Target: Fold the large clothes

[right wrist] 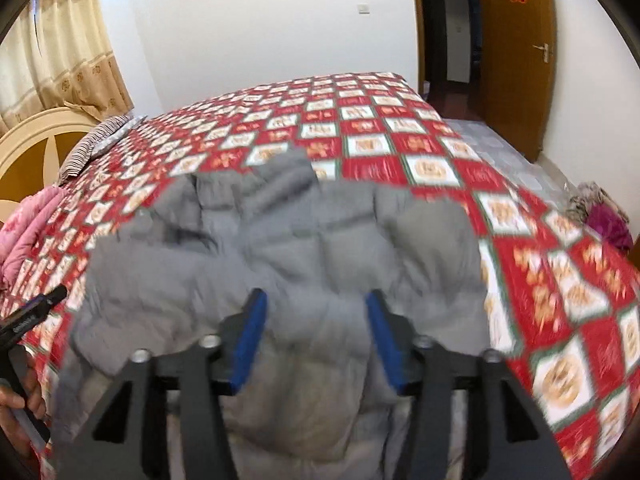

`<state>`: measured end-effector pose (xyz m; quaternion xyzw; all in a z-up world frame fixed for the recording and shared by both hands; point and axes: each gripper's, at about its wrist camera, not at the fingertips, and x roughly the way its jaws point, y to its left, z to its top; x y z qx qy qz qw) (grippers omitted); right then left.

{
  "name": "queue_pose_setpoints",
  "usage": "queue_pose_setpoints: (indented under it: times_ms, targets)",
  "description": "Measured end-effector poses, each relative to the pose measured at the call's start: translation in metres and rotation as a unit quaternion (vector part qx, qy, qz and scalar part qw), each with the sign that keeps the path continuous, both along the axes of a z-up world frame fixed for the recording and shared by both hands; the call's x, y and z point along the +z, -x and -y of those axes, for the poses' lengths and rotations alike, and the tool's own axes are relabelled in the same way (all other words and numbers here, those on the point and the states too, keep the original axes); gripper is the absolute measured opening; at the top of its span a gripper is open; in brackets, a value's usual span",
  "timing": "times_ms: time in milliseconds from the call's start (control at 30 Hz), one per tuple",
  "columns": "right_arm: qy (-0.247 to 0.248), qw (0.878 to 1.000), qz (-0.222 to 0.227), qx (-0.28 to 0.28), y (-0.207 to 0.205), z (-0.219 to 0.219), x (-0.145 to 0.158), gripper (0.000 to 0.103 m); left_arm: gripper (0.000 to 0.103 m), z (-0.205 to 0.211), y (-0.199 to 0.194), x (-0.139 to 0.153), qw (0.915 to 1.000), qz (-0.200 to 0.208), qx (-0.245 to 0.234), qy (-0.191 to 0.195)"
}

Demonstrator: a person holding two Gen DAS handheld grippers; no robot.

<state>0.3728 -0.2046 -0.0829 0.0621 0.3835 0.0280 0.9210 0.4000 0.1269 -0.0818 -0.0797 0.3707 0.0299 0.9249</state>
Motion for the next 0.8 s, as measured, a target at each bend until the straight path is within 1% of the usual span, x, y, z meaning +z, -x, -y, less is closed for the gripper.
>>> queue_pose_setpoints:
  times_ms: [67, 133, 200, 300, 333, 367, 400, 433, 467, 500, 533, 567, 633, 667, 733, 800]
  targets:
    - [-0.029, 0.999, -0.015, 0.014, -0.027, -0.008, 0.013, 0.061, 0.090, 0.003, -0.018, 0.022, 0.9999, 0.004, -0.006, 0.013]
    - [-0.048, 0.998, -0.037, 0.013, -0.053, -0.019, 0.015, 0.061, 0.090, 0.011, -0.042, 0.033, 0.9997, -0.007, -0.008, 0.023]
    - [-0.066, 0.996, -0.061, 0.006, -0.083, -0.029, 0.008, 0.061, 0.090, 0.024, -0.076, 0.036, 0.9986, -0.034, -0.017, 0.036]
    - [-0.088, 0.992, -0.094, -0.013, -0.113, -0.042, 0.000, 0.061, 0.090, 0.042, -0.116, 0.031, 0.9984, -0.042, -0.017, 0.035]
    - [-0.092, 0.990, -0.103, -0.020, -0.127, -0.047, -0.001, 0.063, 0.090, 0.047, -0.126, 0.026, 0.9983, -0.044, -0.016, 0.036]
    - [-0.095, 0.989, -0.110, -0.023, -0.139, -0.049, -0.001, 0.070, 0.090, 0.051, -0.134, 0.019, 0.9981, -0.044, -0.016, 0.040]
    - [-0.103, 0.988, -0.113, -0.025, -0.150, -0.053, -0.001, 0.074, 0.090, 0.053, -0.139, 0.009, 0.9980, -0.041, -0.011, 0.046]
    - [-0.109, 0.987, -0.115, -0.027, -0.157, -0.054, -0.002, 0.081, 0.090, 0.055, -0.141, -0.004, 0.9977, -0.040, 0.001, 0.054]
    - [-0.115, 0.986, -0.120, -0.029, -0.166, -0.056, -0.003, 0.083, 0.090, 0.057, -0.141, -0.014, 0.9972, -0.042, 0.008, 0.062]
    - [-0.116, 0.984, -0.129, -0.035, -0.179, -0.061, -0.008, 0.083, 0.090, 0.058, -0.142, -0.031, 0.9962, -0.047, 0.013, 0.072]
    - [-0.113, 0.984, -0.136, -0.038, -0.187, -0.063, -0.010, 0.083, 0.090, 0.059, -0.142, -0.043, 0.9959, -0.049, 0.017, 0.074]
    - [-0.109, 0.983, -0.143, -0.043, -0.197, -0.067, -0.014, 0.083, 0.090, 0.061, -0.138, -0.059, 0.9966, -0.046, 0.025, 0.064]
    - [-0.100, 0.982, -0.152, -0.055, -0.211, -0.074, -0.023, 0.083, 0.090, 0.067, -0.129, -0.081, 0.9989, -0.026, 0.033, 0.022]
    - [-0.095, 0.981, -0.159, -0.059, -0.218, -0.077, -0.028, 0.083, 0.090, 0.066, -0.127, -0.081, 0.9988, -0.027, 0.031, 0.027]
    - [-0.089, 0.980, -0.165, -0.068, -0.229, -0.082, -0.035, 0.083, 0.090, 0.061, -0.121, -0.074, 0.9984, 0.003, 0.031, 0.048]
    - [-0.075, 0.980, -0.168, -0.076, -0.239, -0.088, -0.042, 0.083, 0.090, 0.055, -0.121, -0.075, 0.9974, 0.003, 0.030, 0.065]
